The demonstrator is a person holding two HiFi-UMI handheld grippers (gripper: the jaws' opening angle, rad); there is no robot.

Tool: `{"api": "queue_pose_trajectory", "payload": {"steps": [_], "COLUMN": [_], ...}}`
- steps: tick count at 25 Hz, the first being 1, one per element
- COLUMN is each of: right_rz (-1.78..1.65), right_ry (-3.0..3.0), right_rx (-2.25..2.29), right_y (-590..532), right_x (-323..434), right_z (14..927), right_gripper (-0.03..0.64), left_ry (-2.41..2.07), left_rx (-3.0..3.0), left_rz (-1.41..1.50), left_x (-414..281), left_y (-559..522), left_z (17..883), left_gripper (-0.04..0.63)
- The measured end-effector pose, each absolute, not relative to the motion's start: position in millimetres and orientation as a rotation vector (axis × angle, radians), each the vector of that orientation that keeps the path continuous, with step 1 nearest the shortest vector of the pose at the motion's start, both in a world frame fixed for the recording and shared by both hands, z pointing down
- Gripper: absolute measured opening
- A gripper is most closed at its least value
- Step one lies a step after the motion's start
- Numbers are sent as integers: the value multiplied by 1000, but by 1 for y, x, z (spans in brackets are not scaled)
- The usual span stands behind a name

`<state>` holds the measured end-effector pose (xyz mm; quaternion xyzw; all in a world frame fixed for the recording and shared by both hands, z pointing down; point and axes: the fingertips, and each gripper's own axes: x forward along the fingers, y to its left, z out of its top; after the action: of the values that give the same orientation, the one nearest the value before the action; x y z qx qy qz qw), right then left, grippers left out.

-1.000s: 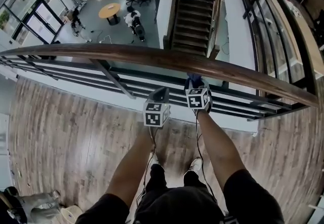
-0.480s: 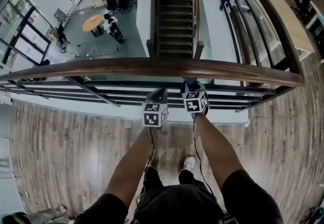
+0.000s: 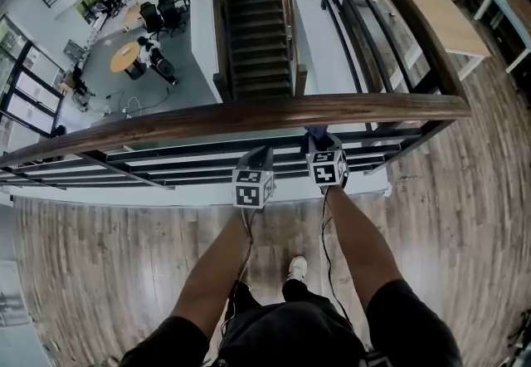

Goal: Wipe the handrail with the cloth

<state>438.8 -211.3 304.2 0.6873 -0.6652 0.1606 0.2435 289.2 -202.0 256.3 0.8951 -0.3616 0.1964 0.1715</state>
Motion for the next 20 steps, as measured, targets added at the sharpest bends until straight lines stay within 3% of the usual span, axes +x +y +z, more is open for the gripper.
{"api": "queue_pose_trajectory", "payload": {"steps": [12, 20], "right_rz": [495, 502], "right_ry": [-1590, -1494], "right_rx": [2032, 2047], "right_y": [-149, -125], "right_x": [634, 720], "right_z": [308, 304], "right_gripper": [103, 103], "left_ry": [-849, -791], "left_rx": [2605, 2649], "left_rz": [601, 632], "left_x": [409, 453], "left_y": [-156, -145], "left_z": [279, 275], "left_gripper": [-2, -2]}}
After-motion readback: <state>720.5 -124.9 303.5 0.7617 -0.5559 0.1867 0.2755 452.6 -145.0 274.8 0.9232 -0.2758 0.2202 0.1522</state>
